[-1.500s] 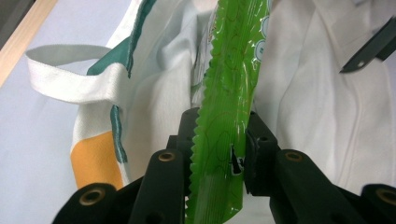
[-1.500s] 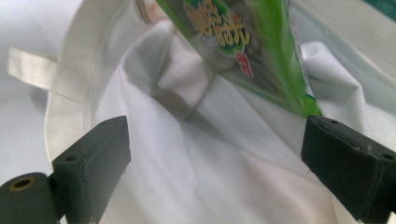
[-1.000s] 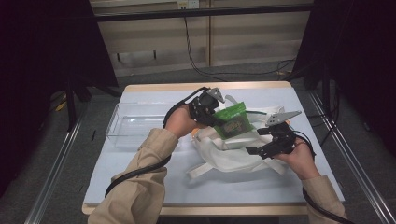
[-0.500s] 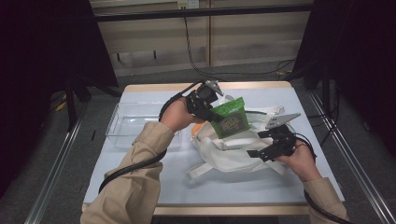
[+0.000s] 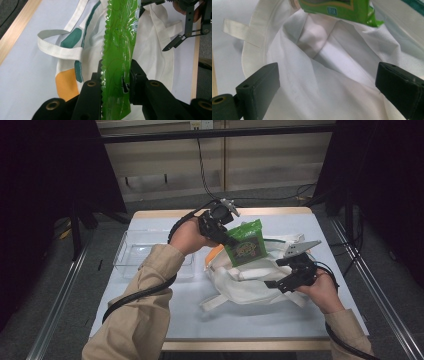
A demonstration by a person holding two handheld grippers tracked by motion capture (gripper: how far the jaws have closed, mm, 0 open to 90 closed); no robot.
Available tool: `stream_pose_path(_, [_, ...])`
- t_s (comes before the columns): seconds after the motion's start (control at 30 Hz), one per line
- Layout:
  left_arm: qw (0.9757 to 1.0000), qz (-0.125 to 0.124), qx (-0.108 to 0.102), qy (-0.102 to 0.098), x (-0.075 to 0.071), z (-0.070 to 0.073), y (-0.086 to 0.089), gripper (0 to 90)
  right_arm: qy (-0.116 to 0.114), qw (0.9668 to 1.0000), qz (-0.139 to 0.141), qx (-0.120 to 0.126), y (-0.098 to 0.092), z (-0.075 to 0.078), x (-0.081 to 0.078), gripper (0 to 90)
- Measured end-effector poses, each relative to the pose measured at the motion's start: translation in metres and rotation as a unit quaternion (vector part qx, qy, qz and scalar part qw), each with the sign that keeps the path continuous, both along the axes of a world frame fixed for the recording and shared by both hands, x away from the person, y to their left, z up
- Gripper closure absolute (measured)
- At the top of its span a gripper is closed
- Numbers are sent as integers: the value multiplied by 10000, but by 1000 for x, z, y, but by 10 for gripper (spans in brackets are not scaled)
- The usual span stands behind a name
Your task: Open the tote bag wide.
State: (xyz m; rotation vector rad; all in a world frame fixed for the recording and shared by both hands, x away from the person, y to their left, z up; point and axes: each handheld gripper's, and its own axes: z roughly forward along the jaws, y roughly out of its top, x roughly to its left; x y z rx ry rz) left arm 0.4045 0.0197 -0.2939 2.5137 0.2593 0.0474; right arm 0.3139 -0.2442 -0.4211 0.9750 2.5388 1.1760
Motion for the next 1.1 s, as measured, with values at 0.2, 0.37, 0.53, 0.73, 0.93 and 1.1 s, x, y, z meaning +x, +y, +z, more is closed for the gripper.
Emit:
stream_pose_path(0.2, [10000,-31,53,37,0,5,6,756,-29,10000,58,-5,4,1,3,43])
stream_pose_path(0.37, [9999,-74,101,66,2,11,13,757,-8,10000,84,11,7,0,5,40])
stream_pose_path(0.53, [9998,-93,155,100,4,15,18,757,-12,10000,63,1,5,0,5,40])
stream_pose_path(0.73, [9995,-137,236,153,6,22,23,757,-24,10000,24,16,2,2,3,40])
stream_pose_path(0.93, [9993,-200,257,175,7,25,28,758,-16,10000,8,22,0,2,3,40])
stream_pose_path(1.1, [9993,-180,262,190,8,26,32,758,-62,10000,39,34,1,4,2,41])
